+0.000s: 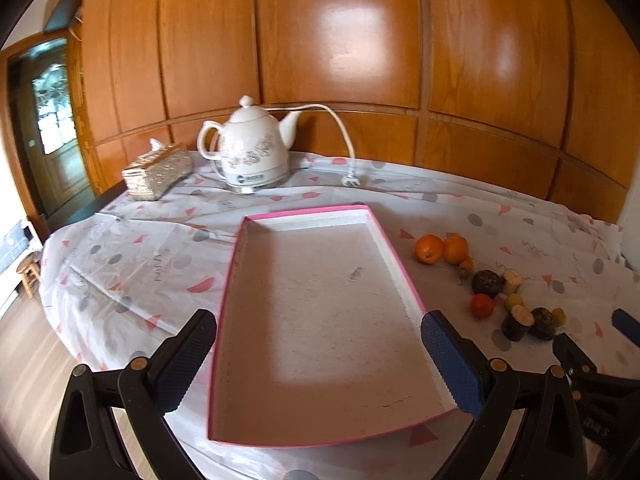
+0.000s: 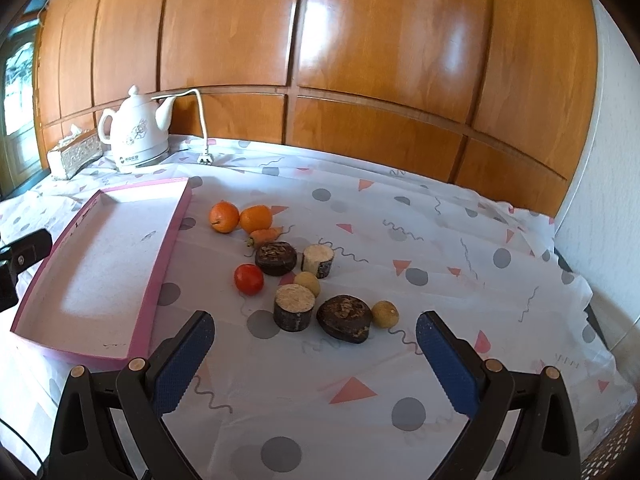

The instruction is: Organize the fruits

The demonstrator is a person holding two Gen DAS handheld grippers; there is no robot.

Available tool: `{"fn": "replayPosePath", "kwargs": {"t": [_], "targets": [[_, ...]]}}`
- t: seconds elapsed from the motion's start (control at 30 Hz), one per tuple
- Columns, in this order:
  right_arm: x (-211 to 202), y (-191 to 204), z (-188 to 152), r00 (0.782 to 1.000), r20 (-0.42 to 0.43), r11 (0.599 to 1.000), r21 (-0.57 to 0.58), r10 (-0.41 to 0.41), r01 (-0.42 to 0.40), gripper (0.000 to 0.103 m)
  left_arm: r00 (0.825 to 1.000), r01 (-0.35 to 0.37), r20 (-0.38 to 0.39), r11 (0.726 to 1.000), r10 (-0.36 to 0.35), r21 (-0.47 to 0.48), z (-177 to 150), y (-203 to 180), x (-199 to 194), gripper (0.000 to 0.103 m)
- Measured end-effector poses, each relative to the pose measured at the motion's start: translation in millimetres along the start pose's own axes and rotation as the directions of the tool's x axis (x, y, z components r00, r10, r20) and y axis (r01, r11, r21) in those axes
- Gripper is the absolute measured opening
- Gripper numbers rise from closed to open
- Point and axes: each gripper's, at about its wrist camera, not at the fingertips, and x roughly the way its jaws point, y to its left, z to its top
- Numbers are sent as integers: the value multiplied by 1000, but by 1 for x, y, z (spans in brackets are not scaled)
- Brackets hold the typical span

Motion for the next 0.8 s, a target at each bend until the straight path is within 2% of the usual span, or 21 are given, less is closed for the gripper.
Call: {"fn": "replayPosePath", "kwargs": {"t": [0.17, 0.37, 0.57, 0.8], "targets": [[11, -35, -1, 999, -49, 994, 110, -16, 21, 102, 995, 104, -11, 995, -104, -11, 2, -1, 0, 103], [24, -84, -11, 989, -97, 973, 192, -114, 131, 102, 989, 138, -49, 990, -138, -14, 3, -8, 6, 103], [39, -131, -24, 968, -158, 936, 262, -198, 234, 102, 989, 145, -40, 988, -143, 55, 9, -21, 6, 103], [51, -168, -38, 944, -215, 897, 316, -249, 308, 102, 978, 207, -50, 971, -203, 119, 16, -36, 8, 103]]}}
